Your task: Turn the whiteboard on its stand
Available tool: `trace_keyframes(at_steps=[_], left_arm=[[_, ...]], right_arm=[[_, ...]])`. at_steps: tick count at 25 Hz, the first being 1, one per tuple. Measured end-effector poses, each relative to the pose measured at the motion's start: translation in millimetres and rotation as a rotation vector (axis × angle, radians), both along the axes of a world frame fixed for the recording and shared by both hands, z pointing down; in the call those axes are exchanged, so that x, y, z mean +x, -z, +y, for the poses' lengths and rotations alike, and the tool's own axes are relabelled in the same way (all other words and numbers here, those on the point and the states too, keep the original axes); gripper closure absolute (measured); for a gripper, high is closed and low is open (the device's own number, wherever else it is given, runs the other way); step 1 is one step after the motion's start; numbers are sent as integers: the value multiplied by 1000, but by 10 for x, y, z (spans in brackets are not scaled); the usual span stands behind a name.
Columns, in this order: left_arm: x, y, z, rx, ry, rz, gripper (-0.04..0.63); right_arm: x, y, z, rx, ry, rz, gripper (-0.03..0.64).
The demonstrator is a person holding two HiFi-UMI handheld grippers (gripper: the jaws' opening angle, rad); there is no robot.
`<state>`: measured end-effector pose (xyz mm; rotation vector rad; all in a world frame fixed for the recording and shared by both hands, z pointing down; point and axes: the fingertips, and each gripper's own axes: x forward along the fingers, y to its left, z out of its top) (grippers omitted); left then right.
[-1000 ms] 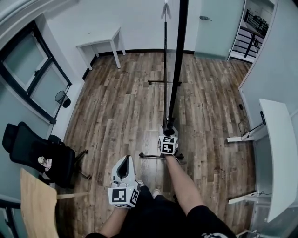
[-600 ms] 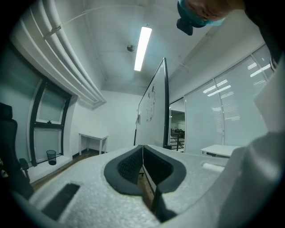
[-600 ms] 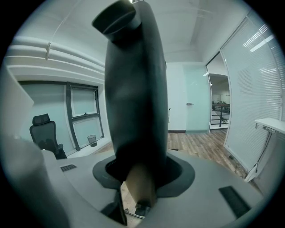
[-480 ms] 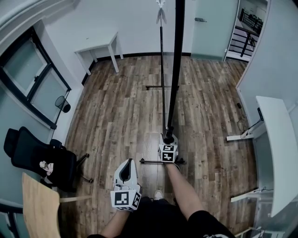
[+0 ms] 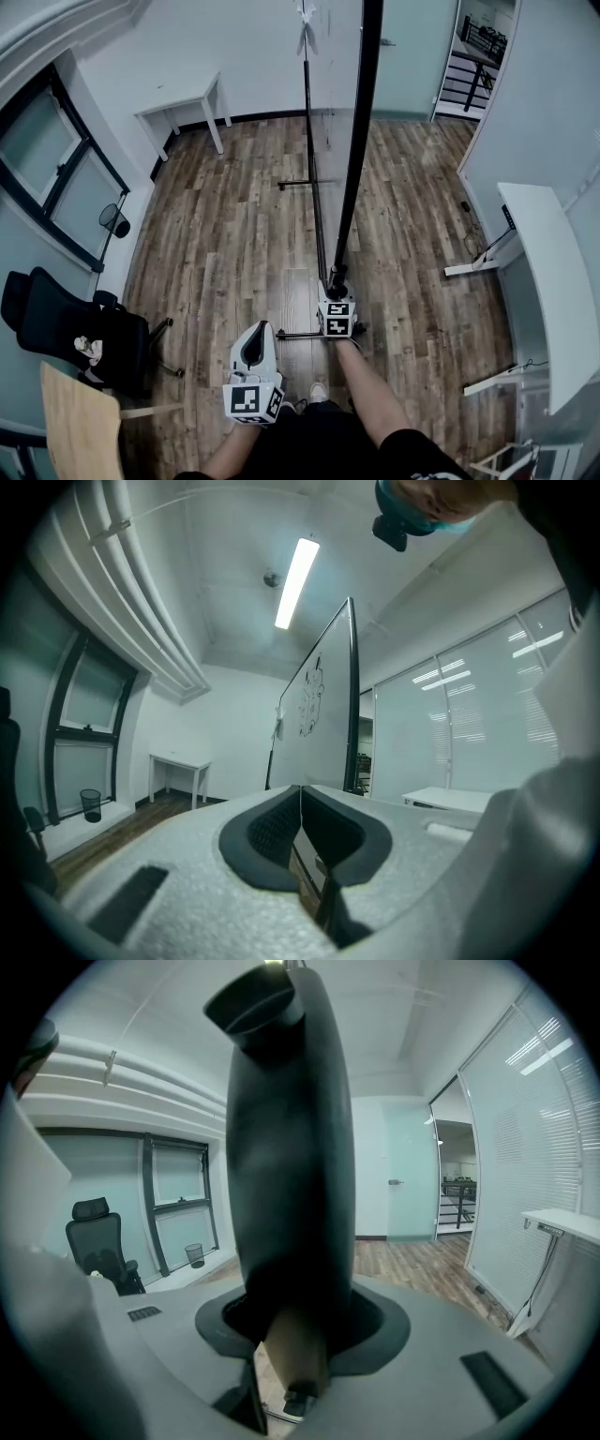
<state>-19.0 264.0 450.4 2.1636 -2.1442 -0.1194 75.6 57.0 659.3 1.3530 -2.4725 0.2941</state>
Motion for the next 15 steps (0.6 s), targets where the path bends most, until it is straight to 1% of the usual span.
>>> trace_keyframes(at_steps=[15], left_arm=[[54,54,251,5,-87,12,577]], right_arm=[[203,58,524,32,-8,3,460]])
